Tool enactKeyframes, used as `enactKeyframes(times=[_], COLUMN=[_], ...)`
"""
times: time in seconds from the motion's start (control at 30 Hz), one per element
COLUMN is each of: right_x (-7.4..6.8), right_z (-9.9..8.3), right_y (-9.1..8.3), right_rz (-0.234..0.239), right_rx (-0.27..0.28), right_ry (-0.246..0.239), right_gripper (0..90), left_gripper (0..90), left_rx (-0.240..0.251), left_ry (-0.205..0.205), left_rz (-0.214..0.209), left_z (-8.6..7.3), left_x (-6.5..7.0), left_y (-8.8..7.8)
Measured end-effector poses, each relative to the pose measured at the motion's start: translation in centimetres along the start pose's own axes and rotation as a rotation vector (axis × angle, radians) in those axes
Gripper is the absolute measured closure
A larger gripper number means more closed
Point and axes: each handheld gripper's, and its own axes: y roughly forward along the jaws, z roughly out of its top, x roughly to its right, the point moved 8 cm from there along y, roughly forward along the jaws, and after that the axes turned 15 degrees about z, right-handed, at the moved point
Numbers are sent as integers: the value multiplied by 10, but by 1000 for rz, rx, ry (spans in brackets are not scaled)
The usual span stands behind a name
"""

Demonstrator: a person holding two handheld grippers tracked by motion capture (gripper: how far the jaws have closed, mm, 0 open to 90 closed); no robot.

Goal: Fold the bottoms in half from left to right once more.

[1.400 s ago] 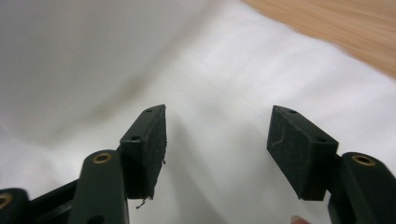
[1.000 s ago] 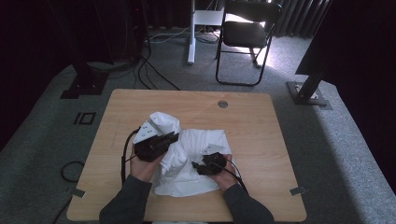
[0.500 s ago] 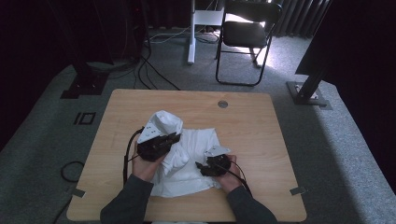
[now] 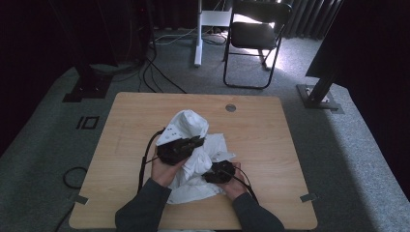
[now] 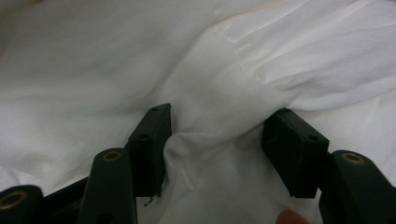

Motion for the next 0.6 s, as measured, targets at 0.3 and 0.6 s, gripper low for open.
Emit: enactKeyframes(times=[0.3,0.6], right_x=[6,47], right_z=[-2,-23], right_y=[-28,-82], right_rz=[14,-187], right_rx=[-4,-8], right_ry=[2,68], right_gripper=[316,327], left_gripper=[852,847], left_rx=[-44,-108], left_ry=[-20,-25], left_rz=[-31,-40], left_z=[-27,-53], left_x=[-4,3], left_y=[24,53])
